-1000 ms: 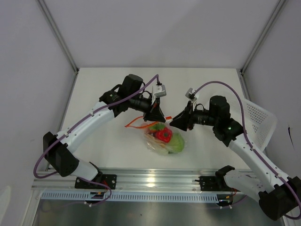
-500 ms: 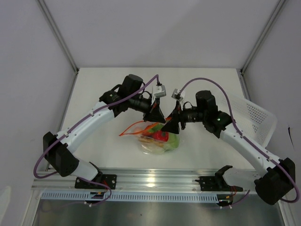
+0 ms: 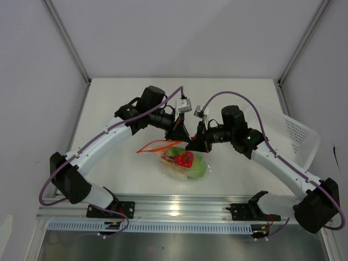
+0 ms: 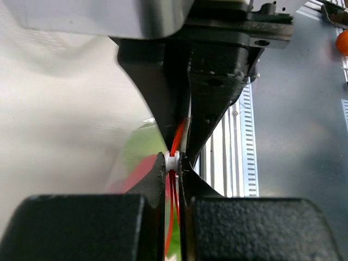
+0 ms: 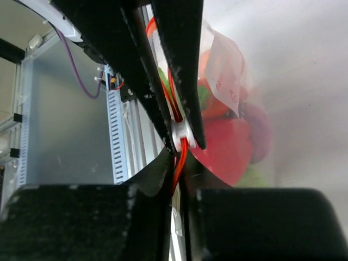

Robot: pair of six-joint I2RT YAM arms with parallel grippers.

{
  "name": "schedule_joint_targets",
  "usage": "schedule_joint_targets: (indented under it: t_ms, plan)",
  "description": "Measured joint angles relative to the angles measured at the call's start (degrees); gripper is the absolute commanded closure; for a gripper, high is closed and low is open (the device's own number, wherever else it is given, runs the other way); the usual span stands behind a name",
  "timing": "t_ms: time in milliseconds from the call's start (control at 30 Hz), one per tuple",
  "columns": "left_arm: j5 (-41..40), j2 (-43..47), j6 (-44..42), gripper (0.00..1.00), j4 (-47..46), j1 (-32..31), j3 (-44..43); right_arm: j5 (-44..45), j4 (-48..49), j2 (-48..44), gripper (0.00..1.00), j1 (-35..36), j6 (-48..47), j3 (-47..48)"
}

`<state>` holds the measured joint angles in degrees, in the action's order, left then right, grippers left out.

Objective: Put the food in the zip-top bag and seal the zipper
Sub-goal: Zip the zipper food storage bag at the center of the board.

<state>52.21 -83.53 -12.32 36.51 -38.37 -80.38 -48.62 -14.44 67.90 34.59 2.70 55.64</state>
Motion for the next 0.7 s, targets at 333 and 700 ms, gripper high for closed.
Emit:
schedule_joint_targets:
  t_ms: [333,700]
  plan:
    - [-0.79,0.07,0.07,1.0,0.39,0.33,0.0,0.31,0.04,0.66,1.0,-0.9,0.09,0.02]
    - [-2.51,0.37,0.17,1.0,-2.73,0.48,0.63,2.58,2.97,-6.64,1.0,-8.35,3.91,-3.65]
